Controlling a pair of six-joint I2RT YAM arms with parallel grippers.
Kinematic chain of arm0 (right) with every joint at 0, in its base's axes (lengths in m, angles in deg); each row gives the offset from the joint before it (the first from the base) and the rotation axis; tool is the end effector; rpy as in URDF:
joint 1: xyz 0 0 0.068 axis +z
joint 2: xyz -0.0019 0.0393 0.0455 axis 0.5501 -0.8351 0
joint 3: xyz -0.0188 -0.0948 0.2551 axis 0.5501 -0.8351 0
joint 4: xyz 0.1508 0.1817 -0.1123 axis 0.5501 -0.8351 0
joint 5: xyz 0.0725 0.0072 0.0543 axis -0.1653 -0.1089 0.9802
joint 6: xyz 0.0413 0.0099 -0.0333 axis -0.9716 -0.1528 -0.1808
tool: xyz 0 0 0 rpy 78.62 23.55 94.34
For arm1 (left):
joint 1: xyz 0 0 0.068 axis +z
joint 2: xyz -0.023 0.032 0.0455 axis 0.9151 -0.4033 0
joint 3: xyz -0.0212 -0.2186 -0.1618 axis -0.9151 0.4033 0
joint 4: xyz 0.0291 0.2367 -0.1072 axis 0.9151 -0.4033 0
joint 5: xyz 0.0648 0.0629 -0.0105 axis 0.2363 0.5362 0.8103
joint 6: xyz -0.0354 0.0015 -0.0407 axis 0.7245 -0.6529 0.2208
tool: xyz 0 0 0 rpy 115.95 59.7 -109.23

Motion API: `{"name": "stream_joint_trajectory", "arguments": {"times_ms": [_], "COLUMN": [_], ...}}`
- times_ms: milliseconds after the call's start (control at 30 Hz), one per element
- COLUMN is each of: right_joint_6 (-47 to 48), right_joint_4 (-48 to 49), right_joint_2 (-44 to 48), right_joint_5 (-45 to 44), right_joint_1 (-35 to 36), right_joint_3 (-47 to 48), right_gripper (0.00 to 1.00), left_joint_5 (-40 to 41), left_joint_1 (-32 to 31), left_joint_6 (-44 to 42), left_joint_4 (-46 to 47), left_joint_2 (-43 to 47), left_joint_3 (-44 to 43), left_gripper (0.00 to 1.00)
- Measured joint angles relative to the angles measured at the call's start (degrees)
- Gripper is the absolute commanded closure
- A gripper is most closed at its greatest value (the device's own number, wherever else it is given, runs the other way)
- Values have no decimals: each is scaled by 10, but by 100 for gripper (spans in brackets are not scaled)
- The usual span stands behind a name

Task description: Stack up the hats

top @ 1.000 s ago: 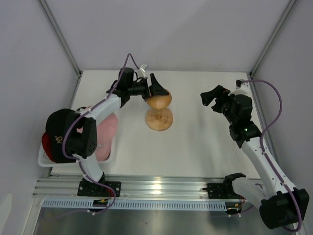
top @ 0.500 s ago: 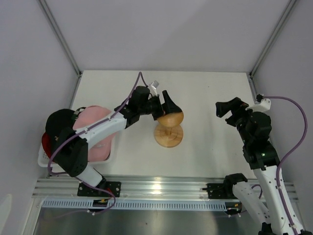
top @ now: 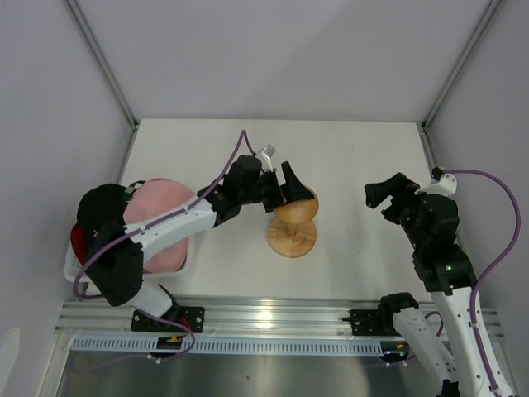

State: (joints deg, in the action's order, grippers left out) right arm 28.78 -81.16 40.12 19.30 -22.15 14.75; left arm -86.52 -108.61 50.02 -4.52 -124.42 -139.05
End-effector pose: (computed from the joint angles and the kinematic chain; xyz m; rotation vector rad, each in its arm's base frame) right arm 0.1294 0.0227 0.3568 0.4005 1.8104 0.4607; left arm 0.2505 -0.2439 0.2841 -0.0392 2.3011 -1.3341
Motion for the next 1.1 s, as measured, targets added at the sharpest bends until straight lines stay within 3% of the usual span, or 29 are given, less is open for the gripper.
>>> {"name": "stream_joint_trajectory", "arguments": {"times_ms": [367, 600, 733, 867, 1000, 1100], "right_joint_6": [8, 47, 79, 117, 149, 163], "right_joint_4": [-7, 2, 33, 78, 127, 172], "right_joint_2": [-4, -40, -94, -163, -231, -277], "right_joint_5": [0, 32, 61, 84, 86, 76], "right_joint_1": [0, 0, 0, 0, 0, -2], "right_joint_3": [38, 50, 85, 128, 165, 184], "right_gripper": [1, 0, 1, 0, 1, 0], "left_joint_5": [67, 125, 183, 298, 419, 464], "left_joint_1": [-44, 20, 68, 93, 105, 142], "left_joint_6": [-9, -103, -174, -238, -247, -224], "left_joint_4": [-37, -129, -214, -341, -509, -626], "left_joint_2": [60, 73, 92, 141, 205, 227], "left_joint_3": [22, -95, -208, -289, -301, -296], "left_gripper": [0, 1, 1, 1, 0, 1]}}
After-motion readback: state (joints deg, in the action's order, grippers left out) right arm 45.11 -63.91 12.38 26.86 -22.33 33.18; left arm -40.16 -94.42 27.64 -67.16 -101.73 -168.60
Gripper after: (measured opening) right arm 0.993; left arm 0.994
